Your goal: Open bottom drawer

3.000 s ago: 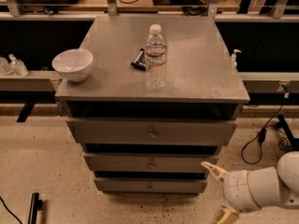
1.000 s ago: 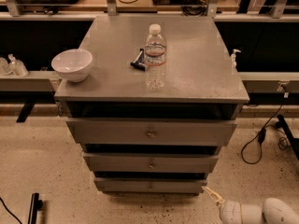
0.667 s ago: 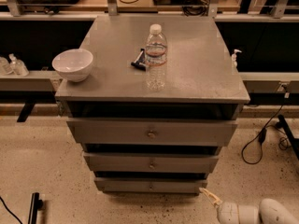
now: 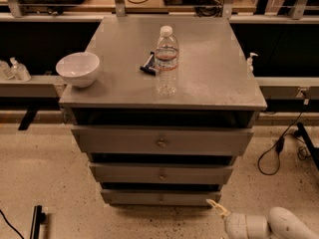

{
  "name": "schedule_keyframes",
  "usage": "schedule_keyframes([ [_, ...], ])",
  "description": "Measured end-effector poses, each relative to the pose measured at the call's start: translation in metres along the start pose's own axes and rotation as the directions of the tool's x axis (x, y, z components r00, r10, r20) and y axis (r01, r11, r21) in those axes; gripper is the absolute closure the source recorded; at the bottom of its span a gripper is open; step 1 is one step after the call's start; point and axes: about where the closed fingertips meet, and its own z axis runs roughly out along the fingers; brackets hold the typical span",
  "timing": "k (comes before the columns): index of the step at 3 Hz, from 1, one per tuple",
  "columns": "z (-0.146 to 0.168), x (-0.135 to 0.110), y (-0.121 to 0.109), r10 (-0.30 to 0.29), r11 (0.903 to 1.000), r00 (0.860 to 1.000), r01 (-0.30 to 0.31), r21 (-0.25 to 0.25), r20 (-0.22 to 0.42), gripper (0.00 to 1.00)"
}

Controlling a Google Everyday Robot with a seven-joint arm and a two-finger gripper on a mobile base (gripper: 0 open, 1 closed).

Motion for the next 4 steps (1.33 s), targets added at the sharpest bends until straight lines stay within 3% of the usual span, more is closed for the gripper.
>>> schedule_keyframes([
  [1,0.041,0.008,-0.008,-0.064,0.9974,0.994,0.061,-0.039,-0.090,0.00],
  [2,0.078,0.028,-0.014,-0.096,0.9920,0.987,0.085,-0.093,-0.129,0.00],
  [4,0.101,0.063,-0.036,-0.059,0.9942,0.971,0.036,-0.101,-0.233,0.00],
])
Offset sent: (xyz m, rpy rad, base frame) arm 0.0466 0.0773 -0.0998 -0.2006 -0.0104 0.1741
